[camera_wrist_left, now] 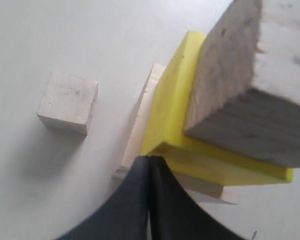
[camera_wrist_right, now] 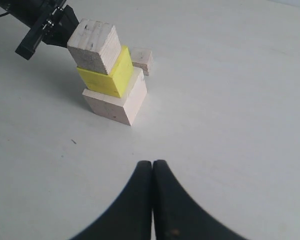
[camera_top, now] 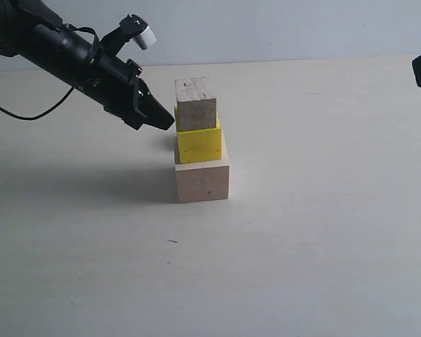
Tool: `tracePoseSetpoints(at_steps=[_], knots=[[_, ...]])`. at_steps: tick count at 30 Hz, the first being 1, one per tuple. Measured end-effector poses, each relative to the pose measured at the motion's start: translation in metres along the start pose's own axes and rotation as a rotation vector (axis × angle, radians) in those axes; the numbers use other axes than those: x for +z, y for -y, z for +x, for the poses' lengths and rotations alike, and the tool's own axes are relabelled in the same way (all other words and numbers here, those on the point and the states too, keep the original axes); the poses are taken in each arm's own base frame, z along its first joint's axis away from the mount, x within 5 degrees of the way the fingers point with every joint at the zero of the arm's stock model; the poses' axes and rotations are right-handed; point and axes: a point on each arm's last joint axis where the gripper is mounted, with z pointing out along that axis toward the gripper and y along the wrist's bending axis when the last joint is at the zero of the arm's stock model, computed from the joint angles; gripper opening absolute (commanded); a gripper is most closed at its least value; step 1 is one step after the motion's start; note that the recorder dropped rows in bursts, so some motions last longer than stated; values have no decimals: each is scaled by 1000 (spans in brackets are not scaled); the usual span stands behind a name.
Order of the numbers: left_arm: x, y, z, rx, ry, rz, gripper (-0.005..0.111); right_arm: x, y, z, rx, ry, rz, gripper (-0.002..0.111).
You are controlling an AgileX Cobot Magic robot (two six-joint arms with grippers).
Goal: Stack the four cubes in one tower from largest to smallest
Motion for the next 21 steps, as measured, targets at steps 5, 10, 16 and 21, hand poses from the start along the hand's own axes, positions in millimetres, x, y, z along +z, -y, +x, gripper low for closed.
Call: tracePoseSetpoints(at_steps=[5, 10, 16, 21], knots=[[0, -1, 0, 1, 1, -6, 0, 0, 0, 0, 2, 0, 0, 0], [0, -1, 0, 1, 2, -8, 0, 0, 0, 0, 2, 3, 0, 0], [0, -1, 0, 4, 2, -10, 0, 0, 0, 0, 4, 3, 0, 0], [0, -1, 0, 8, 2, -10, 0, 0, 0, 0, 4, 3, 0, 0]])
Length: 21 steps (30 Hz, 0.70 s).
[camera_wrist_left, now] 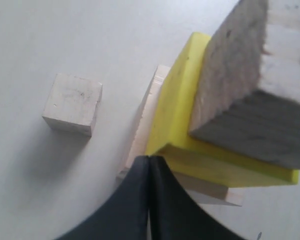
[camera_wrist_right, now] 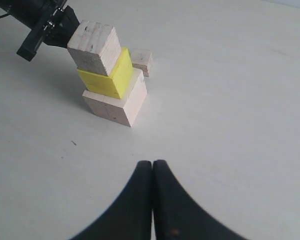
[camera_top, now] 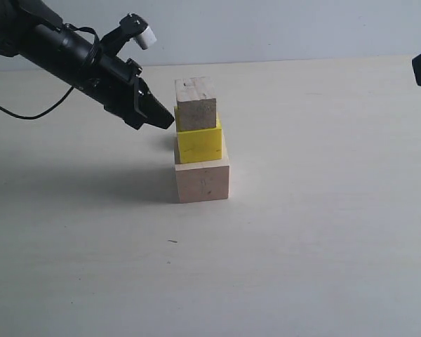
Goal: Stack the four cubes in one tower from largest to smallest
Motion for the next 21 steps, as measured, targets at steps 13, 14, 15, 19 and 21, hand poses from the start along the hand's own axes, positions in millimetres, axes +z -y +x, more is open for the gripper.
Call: tracePoseSetpoints(at_steps=[13, 14, 15, 19, 21], knots=[[17, -6, 16, -35, -56, 24, 0, 0, 0, 0, 0, 1, 0, 0], [17, -7, 17, -37, -58, 23, 0, 0, 0, 0, 0, 1, 0, 0], [16, -8, 18, -40, -57, 20, 0, 0, 0, 0, 0, 1, 0, 0], [13, -12, 21, -56, -54, 13, 0, 0, 0, 0, -1, -1, 1, 0], [16, -13, 23, -64, -56, 18, 0, 0, 0, 0, -1, -3, 1, 0]])
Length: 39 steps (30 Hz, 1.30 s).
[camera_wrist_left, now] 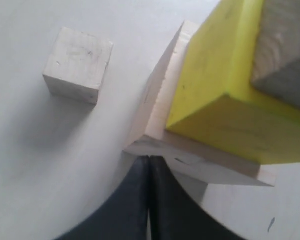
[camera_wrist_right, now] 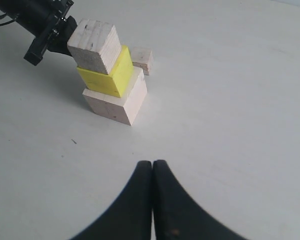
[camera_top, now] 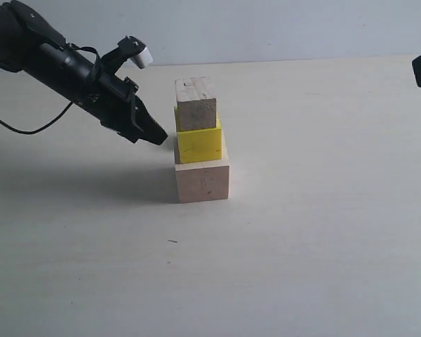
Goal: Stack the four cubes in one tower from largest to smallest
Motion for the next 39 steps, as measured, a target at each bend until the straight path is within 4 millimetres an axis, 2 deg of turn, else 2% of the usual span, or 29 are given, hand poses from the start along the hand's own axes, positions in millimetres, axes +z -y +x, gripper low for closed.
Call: tracePoseSetpoints(at_steps=[6, 39], knots=[[14, -5, 8, -35, -6, 28, 0, 0, 0, 0, 2, 0, 0, 0], [13, -7, 3, -11, 48, 6, 0, 0, 0, 0, 4, 0, 0, 0]])
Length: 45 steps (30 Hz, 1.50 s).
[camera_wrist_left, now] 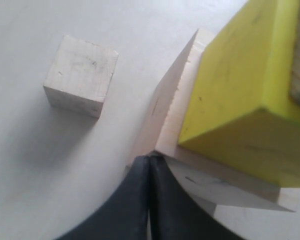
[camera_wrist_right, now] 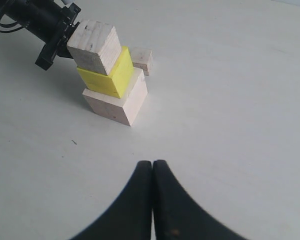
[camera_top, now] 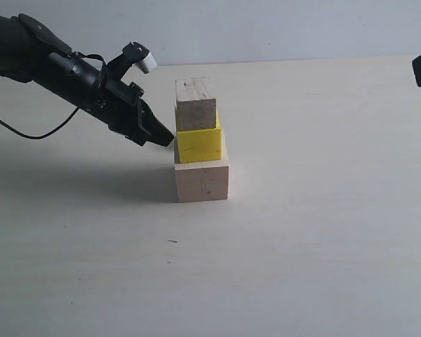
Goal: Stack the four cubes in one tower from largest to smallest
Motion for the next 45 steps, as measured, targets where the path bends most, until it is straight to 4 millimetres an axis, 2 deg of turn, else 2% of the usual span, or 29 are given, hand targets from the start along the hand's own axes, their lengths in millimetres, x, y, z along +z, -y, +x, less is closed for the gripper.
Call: tracePoseSetpoints(at_steps=[19, 21, 28, 32, 38, 45], knots=[[-4, -3, 2, 0, -1, -9, 0, 0, 0, 0, 4, 0, 0, 0], [-12, -7, 4, -8, 7, -25, 0, 0, 0, 0, 4, 0, 0, 0], [-61, -28, 3, -110, 94, -130, 0, 0, 1, -1, 9, 16, 14, 0], [-70, -35, 4, -157, 112, -151, 0, 5, 10, -5, 63, 25, 101, 0], [-70, -37, 2, -185, 132, -147, 0, 36, 27, -15, 109, -10, 238, 0], [-61, -42, 8, -263, 128, -129, 0, 111, 46, -32, 161, -19, 294, 0]])
